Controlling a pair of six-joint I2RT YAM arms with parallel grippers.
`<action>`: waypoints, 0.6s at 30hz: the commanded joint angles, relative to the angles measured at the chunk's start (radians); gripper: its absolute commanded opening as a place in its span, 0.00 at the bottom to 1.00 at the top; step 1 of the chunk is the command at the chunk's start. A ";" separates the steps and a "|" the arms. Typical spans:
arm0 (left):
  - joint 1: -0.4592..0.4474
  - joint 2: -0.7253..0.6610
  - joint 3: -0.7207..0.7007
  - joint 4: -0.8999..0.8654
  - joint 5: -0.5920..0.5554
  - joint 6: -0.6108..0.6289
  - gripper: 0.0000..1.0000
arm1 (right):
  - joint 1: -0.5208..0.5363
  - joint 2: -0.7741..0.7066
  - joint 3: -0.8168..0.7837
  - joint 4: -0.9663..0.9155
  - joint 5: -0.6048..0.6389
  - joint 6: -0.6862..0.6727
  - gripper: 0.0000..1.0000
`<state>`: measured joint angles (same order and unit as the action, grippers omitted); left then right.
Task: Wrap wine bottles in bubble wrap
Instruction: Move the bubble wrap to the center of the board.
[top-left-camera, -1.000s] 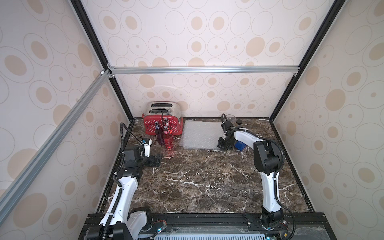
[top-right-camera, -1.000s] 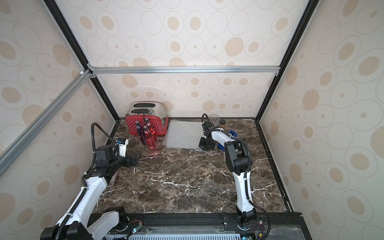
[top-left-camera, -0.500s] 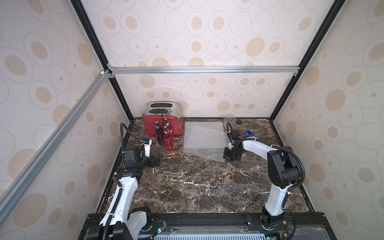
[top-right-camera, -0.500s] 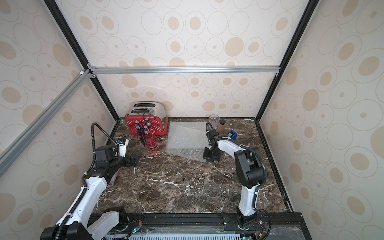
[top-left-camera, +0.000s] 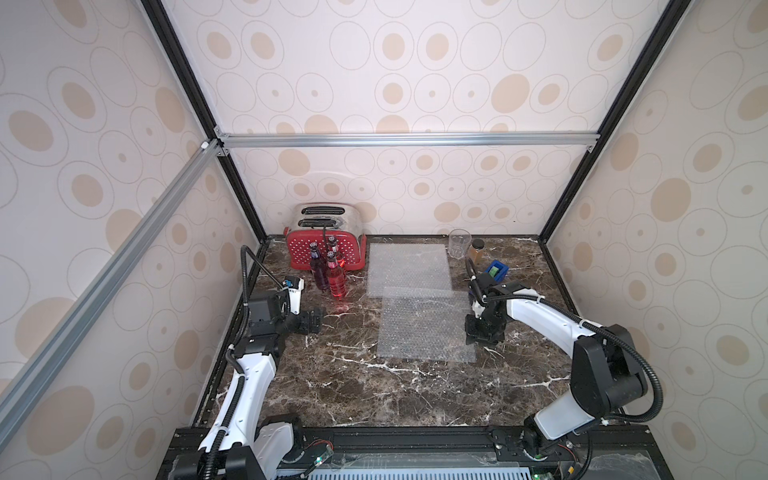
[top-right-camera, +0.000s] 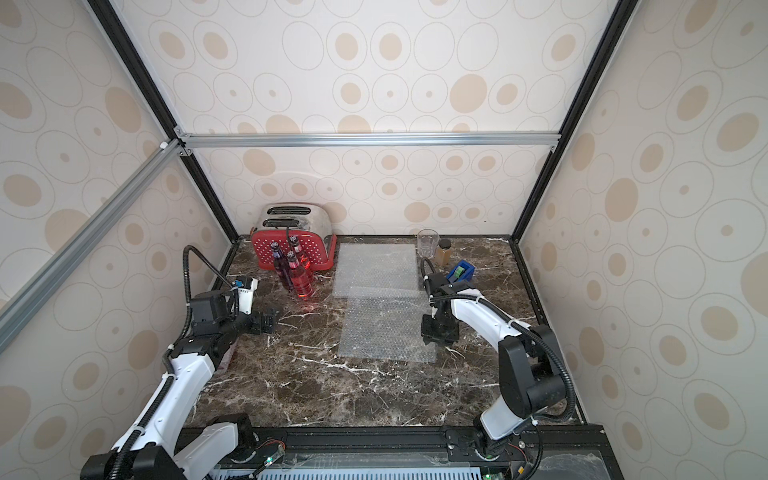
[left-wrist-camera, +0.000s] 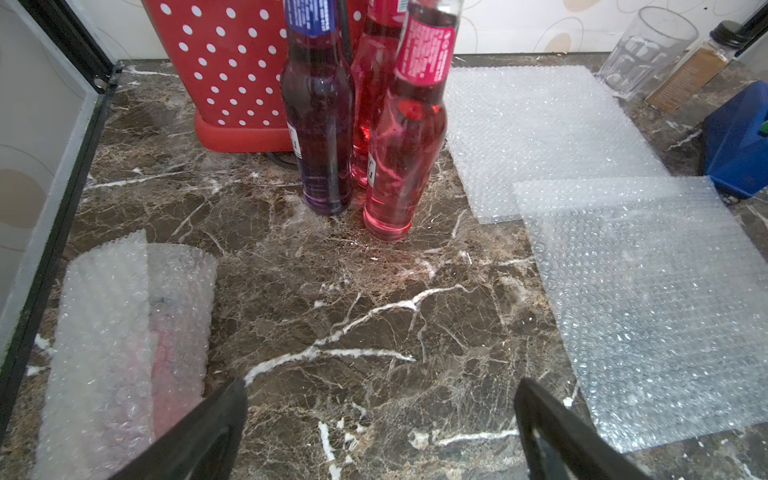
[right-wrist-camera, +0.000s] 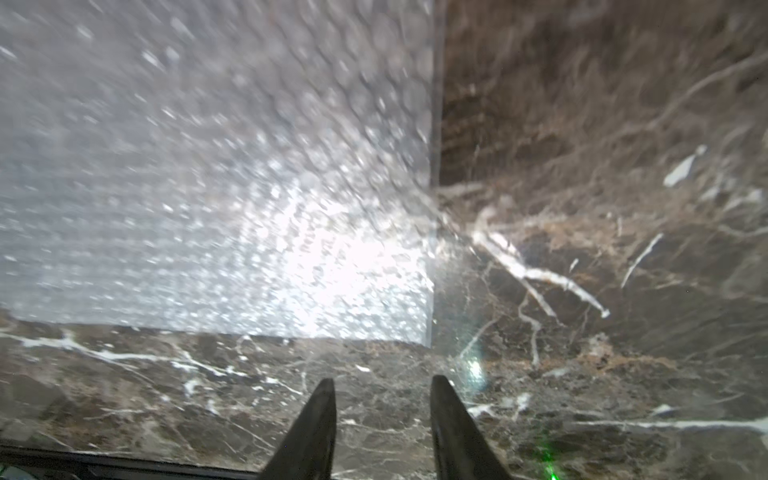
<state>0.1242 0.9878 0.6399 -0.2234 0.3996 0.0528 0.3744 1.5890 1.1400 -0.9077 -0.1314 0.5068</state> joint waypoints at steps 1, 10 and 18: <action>-0.006 -0.014 0.012 0.002 0.013 0.021 0.99 | 0.053 0.069 0.089 0.083 -0.009 0.023 0.40; -0.014 -0.013 0.031 -0.018 0.019 0.023 0.99 | 0.196 0.378 0.235 0.249 -0.111 0.050 0.40; -0.015 -0.002 0.032 -0.007 0.022 0.024 0.99 | 0.264 0.366 0.089 0.346 -0.149 0.136 0.40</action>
<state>0.1154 0.9874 0.6399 -0.2253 0.4065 0.0536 0.6201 1.9488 1.2911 -0.5655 -0.2626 0.5941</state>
